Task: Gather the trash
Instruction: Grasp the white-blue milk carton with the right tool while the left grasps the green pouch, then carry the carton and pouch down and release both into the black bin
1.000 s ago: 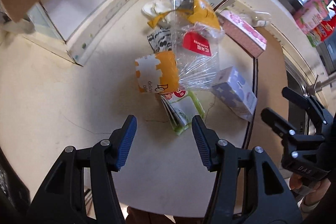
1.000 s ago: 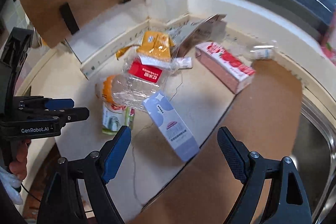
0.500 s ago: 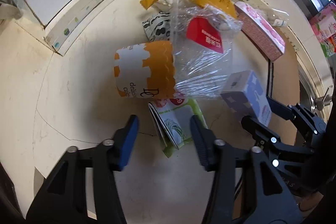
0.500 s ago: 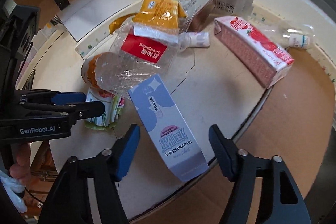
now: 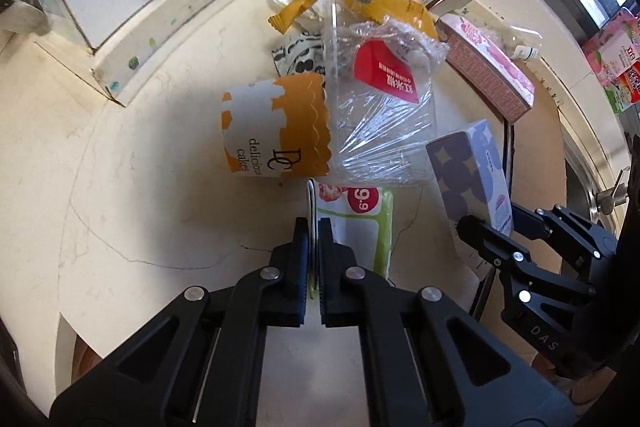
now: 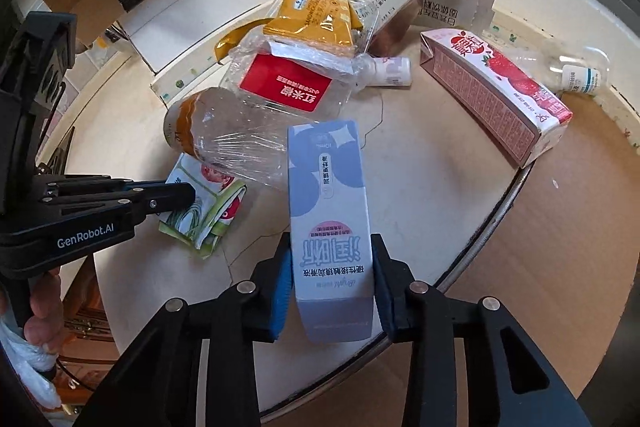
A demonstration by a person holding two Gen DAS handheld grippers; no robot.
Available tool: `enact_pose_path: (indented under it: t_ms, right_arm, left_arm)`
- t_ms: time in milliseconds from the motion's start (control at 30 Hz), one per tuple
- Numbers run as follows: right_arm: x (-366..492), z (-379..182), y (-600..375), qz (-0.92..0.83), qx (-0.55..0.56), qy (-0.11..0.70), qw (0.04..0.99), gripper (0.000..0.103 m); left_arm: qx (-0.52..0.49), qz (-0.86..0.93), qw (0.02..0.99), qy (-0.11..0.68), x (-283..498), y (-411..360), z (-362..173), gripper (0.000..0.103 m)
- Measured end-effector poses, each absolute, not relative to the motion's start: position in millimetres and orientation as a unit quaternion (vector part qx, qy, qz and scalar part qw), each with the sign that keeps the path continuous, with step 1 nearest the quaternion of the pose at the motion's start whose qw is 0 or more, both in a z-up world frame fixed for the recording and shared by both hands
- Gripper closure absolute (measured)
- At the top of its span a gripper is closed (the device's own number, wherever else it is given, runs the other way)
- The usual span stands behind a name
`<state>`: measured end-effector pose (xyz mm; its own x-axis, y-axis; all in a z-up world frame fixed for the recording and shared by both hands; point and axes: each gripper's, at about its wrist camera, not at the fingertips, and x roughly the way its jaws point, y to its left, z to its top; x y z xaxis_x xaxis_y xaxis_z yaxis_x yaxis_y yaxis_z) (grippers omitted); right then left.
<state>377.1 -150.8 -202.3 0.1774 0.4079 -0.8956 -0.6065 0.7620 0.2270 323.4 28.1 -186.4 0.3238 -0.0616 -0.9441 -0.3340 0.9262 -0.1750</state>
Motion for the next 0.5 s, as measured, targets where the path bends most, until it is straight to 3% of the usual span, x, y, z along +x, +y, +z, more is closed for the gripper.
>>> enact_pose_path:
  t_ms: [500]
  right_arm:
    - [315, -144, -164, 0.3, -0.037, 0.543, 0.784, 0.068]
  left_arm:
    - [-0.147, 0.045, 0.814, 0.56, 237, 31, -124, 0.101]
